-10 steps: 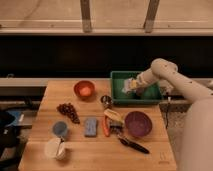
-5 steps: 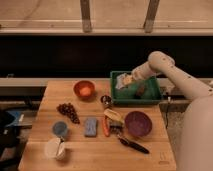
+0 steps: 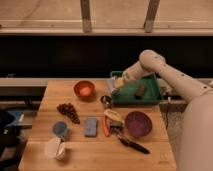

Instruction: Place towel in metal cup

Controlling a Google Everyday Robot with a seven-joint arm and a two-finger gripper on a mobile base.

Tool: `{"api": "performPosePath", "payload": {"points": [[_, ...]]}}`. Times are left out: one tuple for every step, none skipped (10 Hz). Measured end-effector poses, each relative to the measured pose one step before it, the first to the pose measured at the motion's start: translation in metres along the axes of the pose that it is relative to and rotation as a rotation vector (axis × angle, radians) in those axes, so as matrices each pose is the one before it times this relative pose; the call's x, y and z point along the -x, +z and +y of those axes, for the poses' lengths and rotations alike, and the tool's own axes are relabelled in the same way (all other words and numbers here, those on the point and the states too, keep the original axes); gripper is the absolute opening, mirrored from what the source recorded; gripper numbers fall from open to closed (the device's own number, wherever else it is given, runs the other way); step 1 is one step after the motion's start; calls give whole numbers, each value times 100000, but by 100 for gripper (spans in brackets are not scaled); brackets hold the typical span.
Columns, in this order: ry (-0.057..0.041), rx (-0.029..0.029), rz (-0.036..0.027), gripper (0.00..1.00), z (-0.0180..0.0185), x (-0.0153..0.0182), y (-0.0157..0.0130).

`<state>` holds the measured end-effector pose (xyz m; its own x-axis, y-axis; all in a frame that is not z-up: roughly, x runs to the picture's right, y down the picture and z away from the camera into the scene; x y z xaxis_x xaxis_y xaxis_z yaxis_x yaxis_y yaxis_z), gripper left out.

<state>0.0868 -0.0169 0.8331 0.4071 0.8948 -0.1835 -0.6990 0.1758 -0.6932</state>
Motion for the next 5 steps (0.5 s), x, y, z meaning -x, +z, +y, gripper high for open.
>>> {"api": "performPosePath", "payload": {"points": [[21, 768, 600, 0, 249, -117, 156], [-207, 164, 137, 0, 126, 87, 150], [66, -50, -48, 0, -40, -22, -45], [151, -60, -62, 0, -77, -65, -53], [-11, 27, 32, 0, 9, 1, 30]]}}
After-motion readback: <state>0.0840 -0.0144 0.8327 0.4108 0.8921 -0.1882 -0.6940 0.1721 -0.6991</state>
